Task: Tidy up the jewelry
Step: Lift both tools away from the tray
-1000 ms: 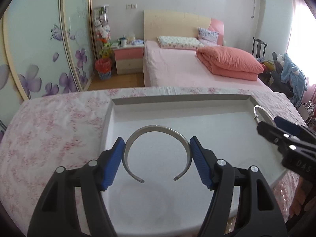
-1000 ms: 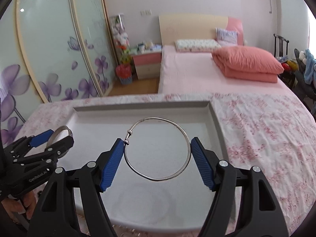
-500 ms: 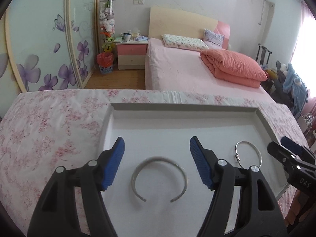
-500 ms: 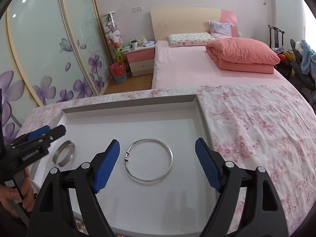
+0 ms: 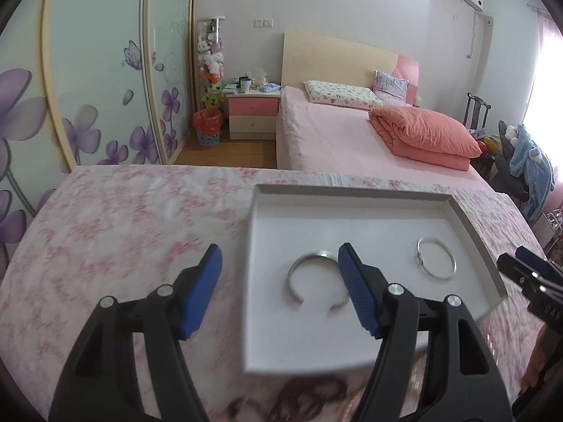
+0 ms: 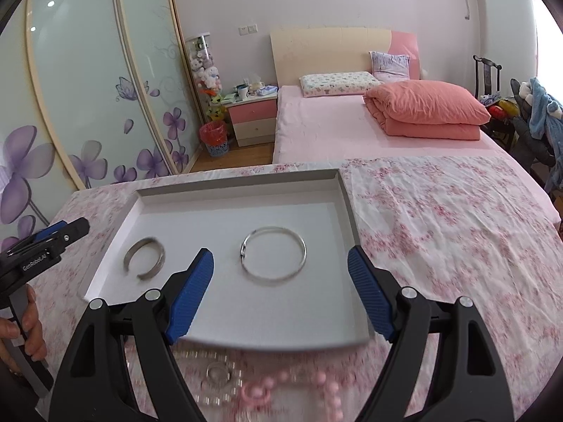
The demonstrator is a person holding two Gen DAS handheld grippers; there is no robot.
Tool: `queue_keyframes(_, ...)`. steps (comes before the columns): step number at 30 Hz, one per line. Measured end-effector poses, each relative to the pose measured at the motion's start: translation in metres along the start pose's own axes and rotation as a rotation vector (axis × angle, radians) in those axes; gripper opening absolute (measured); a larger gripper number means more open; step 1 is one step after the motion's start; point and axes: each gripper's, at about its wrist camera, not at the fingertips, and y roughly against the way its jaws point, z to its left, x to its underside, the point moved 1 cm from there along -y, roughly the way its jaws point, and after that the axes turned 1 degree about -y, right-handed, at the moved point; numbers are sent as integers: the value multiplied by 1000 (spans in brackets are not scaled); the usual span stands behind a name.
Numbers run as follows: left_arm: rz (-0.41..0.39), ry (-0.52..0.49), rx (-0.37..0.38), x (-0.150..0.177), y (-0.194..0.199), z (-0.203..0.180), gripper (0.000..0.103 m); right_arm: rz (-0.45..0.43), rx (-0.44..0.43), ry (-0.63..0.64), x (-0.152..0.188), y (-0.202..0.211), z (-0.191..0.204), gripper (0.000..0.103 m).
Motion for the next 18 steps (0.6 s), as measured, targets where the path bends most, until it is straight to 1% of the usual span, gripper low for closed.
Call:
queue_keyframes(2, -7, 2, -8, 14, 18, 8, 71, -1, 1, 3, 10, 12, -2, 79)
queue_keyframes(7, -12, -13, -26, 49, 50, 25, 75, 19, 9, 1, 40, 33, -11, 78)
queue_keyframes(9, 0, -18, -37, 65, 59, 30, 76, 29, 25, 7, 53, 39, -12, 78)
queue_keyframes(12, 28, -30, -32, 89, 69, 33, 79, 52, 50, 24, 72, 44, -16, 77)
queue_keyframes(14, 45, -52, -33, 101, 72, 34, 81, 76, 71, 30, 83, 43, -21, 74)
queue_keyframes(18, 69, -83, -33, 115, 75, 30, 81, 134, 72, 11, 97, 37, -29, 64)
